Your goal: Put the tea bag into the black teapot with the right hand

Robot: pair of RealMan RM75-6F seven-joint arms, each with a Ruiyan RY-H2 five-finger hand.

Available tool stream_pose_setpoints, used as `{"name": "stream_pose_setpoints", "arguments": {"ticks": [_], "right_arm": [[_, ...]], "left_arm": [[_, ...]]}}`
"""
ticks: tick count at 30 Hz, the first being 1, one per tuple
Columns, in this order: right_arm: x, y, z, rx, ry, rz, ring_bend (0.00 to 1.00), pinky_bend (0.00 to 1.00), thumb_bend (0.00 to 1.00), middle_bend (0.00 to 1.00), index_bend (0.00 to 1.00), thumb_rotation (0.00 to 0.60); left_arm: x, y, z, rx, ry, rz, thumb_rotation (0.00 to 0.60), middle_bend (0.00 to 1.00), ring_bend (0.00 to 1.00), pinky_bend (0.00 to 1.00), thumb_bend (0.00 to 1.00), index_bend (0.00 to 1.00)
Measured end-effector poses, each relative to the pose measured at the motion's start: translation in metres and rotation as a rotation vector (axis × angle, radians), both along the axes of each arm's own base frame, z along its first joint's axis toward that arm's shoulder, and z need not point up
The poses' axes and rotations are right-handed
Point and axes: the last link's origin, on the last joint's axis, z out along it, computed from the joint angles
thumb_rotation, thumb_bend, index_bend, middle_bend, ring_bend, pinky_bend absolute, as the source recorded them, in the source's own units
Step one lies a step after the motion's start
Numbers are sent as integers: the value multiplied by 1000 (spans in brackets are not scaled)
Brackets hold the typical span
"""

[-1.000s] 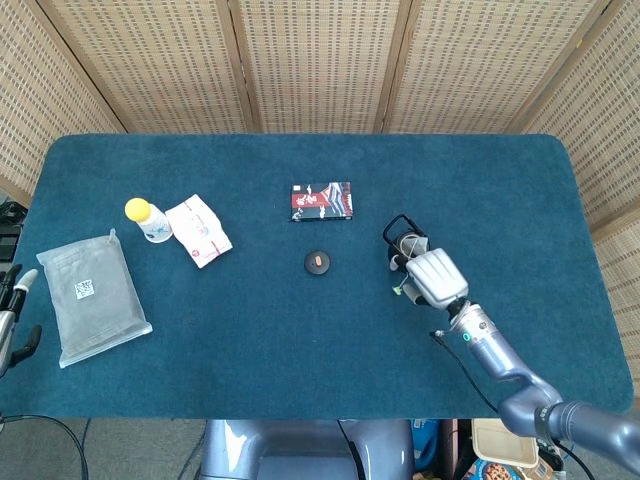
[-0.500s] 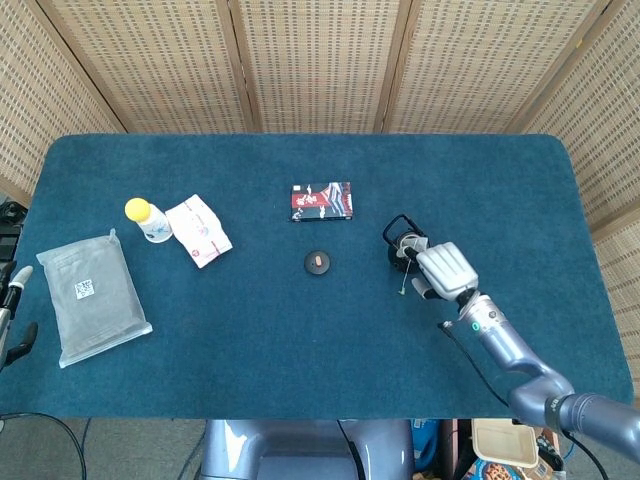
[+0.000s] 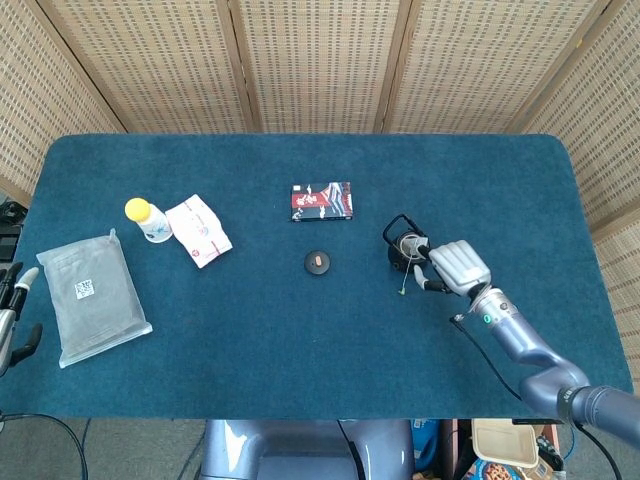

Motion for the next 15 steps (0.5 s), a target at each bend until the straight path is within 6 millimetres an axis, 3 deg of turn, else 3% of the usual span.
{"name": "stream_pose_setpoints", "arguments": {"ticks": [15], "right_arm": [[-12, -13, 3, 9, 55, -42, 998, 1000, 770, 973, 258, 0]], "left_arm": [[1, -1, -1, -3, -1, 2, 600, 0, 0, 0, 445, 0]]}}
